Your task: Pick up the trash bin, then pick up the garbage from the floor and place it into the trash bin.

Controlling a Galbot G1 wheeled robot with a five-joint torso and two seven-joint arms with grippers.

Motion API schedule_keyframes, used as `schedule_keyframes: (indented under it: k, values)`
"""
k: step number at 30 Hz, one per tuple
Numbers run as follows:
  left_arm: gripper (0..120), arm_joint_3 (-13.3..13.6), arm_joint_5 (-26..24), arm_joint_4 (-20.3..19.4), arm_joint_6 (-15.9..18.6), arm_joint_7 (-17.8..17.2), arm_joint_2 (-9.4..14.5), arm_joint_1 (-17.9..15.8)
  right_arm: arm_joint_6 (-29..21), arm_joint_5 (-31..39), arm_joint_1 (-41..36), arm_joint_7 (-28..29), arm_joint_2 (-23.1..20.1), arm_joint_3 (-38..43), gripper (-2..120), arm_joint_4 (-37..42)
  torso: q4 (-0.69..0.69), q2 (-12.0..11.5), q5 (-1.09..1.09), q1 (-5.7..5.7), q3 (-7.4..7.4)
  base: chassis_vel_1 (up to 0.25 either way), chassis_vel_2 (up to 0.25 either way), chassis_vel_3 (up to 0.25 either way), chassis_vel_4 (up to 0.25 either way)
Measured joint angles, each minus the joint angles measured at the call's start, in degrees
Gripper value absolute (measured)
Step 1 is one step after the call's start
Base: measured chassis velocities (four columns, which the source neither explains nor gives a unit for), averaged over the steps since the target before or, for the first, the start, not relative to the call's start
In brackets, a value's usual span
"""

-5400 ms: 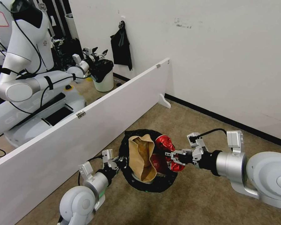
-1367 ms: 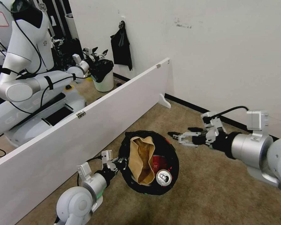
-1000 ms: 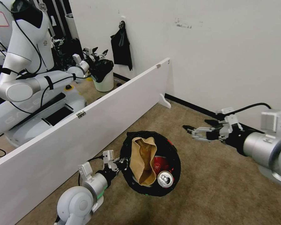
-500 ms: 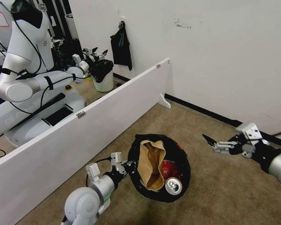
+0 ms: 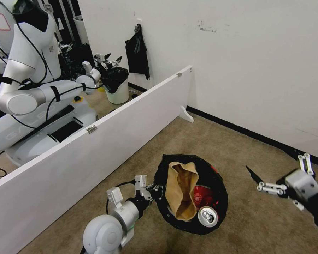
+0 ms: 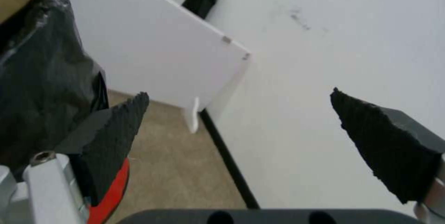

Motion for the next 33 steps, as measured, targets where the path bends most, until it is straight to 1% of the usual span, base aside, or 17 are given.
schedule_keyframes:
  k: [2,3,4,5,6,8,9,10,11,12,14,17,19,22,27,33]
  values:
    - [0,0.5,0.1,-0.1,0.0,0.0,0.1,-0.1,3.1,-2.2,0.2,-0.1,3.7,-1.5,100,-0.5,0.01,0.0,-0.01,0.0,0.0,0.0,0.0,0.0,0.0]
    - [0,0.8,0.1,-0.2,0.0,0.0,0.4,-0.1,5.6,-3.8,0.5,-0.1,5.9,-2.7,100,-1.1,0.02,0.0,-0.01,0.0,0.0,0.0,0.0,0.0,0.0]
    - [0,0.8,0.1,-0.2,0.0,0.0,0.4,-0.1,5.6,-3.8,0.5,-0.1,5.9,-2.7,100,-1.1,0.02,0.0,-0.01,0.0,0.0,0.0,0.0,0.0,0.0]
    - [0,0.9,0.1,-0.3,0.0,0.0,0.7,-0.1,7.5,-5.1,0.9,-0.2,7.2,-3.3,100,-1.6,0.02,0.0,-0.01,0.0,0.0,0.0,0.0,0.0,0.0]
    - [0,0.9,0.1,-0.3,0.0,0.0,0.7,-0.1,7.5,-5.1,0.9,-0.2,7.2,-3.3,100,-1.6,0.02,0.0,-0.01,0.0,0.0,0.0,0.0,0.0,0.0]
    - [0,0.9,-0.1,-0.7,0.1,0.1,1.4,0.0,9.5,-6.7,1.6,-0.3,9.2,-4.0,100,-2.1,0.02,0.0,-0.01,0.0,0.0,0.0,0.0,0.0,0.0]
    - [0,0.9,-0.1,-0.7,0.1,0.1,1.4,0.0,9.5,-6.7,1.6,-0.3,9.2,-4.0,100,-2.1,0.02,0.0,-0.01,0.0,0.0,0.0,0.0,0.0,0.0]
    - [0,0.7,-0.3,-1.0,0.0,0.2,2.1,0.2,11.0,-7.6,2.3,-0.4,10.7,-4.8,100,-2.3,0.03,0.0,-0.01,0.0,0.0,0.0,0.0,0.0,0.0]
    - [0,0.7,-0.3,-1.0,0.0,0.2,2.1,0.2,11.0,-7.6,2.3,-0.4,10.7,-4.8,100,-2.3,0.03,0.0,-0.01,0.0,0.0,0.0,0.0,0.0,0.0]
    - [0,0.5,-0.4,-1.3,0.0,0.3,2.5,0.4,12.8,-8.5,2.8,-0.4,11.9,-5.1,100,-2.6,0.03,0.0,-0.01,0.0,0.0,0.0,0.0,0.0,0.0]
    - [0,0.4,-0.5,-1.5,0.0,0.3,2.8,0.4,14.6,-9.3,3.2,-0.4,13.5,-5.1,100,-3.1,0.02,0.0,0.0,0.0,0.01,0.0,0.0,0.0,0.0]
    - [0,0.5,-0.5,-1.5,0.0,0.3,2.9,0.4,15.2,-9.5,3.5,-0.6,14.4,-5.1,100,-3.3,0.02,0.0,0.0,0.0,0.01,0.0,0.0,0.0,0.0]
    - [0,0.6,-0.4,-1.3,-0.1,0.3,3.2,0.0,15.7,-9.8,3.8,-0.6,16.1,-5.0,100,-3.5,0.02,0.0,0.0,0.0,0.01,0.0,0.0,0.0,0.0]
    - [0,0.8,-0.2,-0.9,-0.1,0.3,3.4,-0.2,15.8,-9.8,4.1,-0.3,17.0,-4.7,100,-3.7,0.02,0.0,0.0,0.0,0.01,0.0,0.0,0.0,0.0]
    - [0,0.7,0.2,-0.7,-0.1,0.4,3.7,-0.3,15.7,-9.8,4.5,-0.1,17.4,-4.5,100,-3.8,0.02,0.0,0.0,0.0,0.01,0.0,0.0,0.0,0.0]
    - [0,0.0,0.3,-0.7,-0.1,0.7,4.2,-0.3,15.2,-9.9,4.6,0.0,17.5,-4.6,100,-4.0,0.02,0.0,0.0,0.0,0.01,0.0,0.0,0.0,0.0]
